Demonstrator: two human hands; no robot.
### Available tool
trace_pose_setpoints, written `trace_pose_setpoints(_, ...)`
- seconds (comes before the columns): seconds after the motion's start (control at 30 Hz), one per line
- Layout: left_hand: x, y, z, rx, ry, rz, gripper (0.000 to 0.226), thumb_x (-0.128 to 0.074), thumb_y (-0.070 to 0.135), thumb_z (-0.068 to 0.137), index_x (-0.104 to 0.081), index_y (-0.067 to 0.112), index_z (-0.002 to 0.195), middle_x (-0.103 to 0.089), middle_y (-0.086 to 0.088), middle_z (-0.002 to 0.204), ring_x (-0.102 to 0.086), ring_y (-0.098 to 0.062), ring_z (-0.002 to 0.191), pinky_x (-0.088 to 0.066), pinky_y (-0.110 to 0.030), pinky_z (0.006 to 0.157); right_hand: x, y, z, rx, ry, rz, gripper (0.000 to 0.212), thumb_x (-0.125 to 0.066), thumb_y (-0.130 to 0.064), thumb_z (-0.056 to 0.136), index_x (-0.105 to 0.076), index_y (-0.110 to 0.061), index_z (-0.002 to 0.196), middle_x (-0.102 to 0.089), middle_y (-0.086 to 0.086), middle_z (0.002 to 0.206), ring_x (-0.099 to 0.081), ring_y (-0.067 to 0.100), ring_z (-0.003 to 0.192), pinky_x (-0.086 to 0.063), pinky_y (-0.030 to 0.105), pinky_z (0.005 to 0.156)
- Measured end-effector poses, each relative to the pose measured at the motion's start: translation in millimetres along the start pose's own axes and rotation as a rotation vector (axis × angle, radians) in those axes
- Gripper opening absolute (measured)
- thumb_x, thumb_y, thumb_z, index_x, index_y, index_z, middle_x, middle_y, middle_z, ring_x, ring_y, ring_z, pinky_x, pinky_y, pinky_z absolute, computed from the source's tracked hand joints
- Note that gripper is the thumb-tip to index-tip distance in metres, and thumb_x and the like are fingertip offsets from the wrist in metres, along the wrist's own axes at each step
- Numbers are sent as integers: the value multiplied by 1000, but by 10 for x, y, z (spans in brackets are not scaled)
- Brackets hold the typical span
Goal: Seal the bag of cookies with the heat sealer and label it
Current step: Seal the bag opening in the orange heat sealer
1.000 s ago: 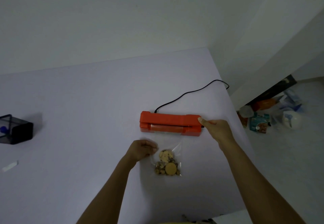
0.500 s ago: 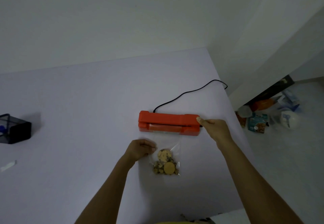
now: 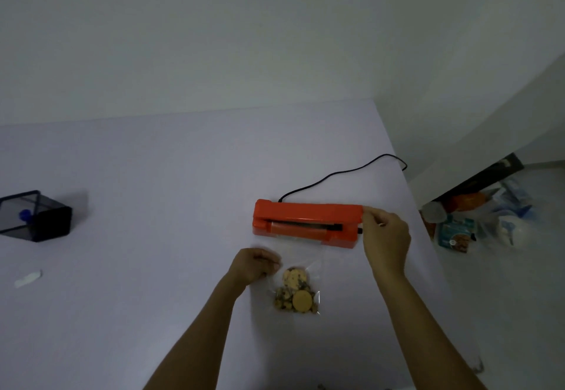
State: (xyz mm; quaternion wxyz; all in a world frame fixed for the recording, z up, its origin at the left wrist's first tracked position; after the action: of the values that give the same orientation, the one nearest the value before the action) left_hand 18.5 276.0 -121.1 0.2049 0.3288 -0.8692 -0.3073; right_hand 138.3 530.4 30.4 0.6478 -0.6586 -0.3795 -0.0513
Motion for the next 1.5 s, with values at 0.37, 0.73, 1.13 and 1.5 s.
trace_pose_setpoints(0.37, 9, -8, -24, 14, 17, -10, 14, -74, 1, 75, -75, 9, 86, -71, 0, 86, -63, -12, 77, -49, -14, 59, -289, -1464, -516, 551, -165, 89, 55, -42, 4, 75, -69, -24, 114, -48, -4, 97, -44, 10, 95, -35, 3, 81)
trace_pose_setpoints(0.73, 20, -9, -20, -6, 16, -22, 13, -74, 0, 73, -76, 12, 79, -73, -6, 90, -64, -17, 82, -54, -25, 74, -1397, -2164, -989, 970, -454, -157, 62, -40, 0, 77, -59, -25, 130, -49, 5, 95, -44, 23, 93, -46, 45, 84)
trace_pose_setpoints(1.13, 3, 50, -72, -50, 47, 56, 15, -72, 11, 78, -74, 13, 93, -70, -3, 100, -64, -21, 97, -52, -34, 91, -1257, -1721, -655, 880, -496, -247, 77, -56, -9, 76, -34, -29, 147, -48, 1, 101, -44, 18, 99, -39, 33, 92)
trace_pose_setpoints(1.5, -298, 728, -591, -609, 616, 641, 20, -64, 30, 81, -55, 17, 94, -56, 1, 93, -53, -16, 82, -47, -28, 70, -768, 147, 204, 485, -642, -707, 96, -74, -55, 69, -33, -14, 146, -41, 12, 144, -38, 28, 133, -19, 56, 115)
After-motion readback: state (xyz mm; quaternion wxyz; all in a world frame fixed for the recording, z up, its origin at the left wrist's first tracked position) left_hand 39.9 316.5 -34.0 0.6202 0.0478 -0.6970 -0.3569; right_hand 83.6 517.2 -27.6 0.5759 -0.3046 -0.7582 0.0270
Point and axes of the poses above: each hand's wrist, its own z-axis towards the middle knuckle, its own x-axis out of the back of the hand, y = z × x, the point moved 9 cm from there along z, towards the middle knuckle
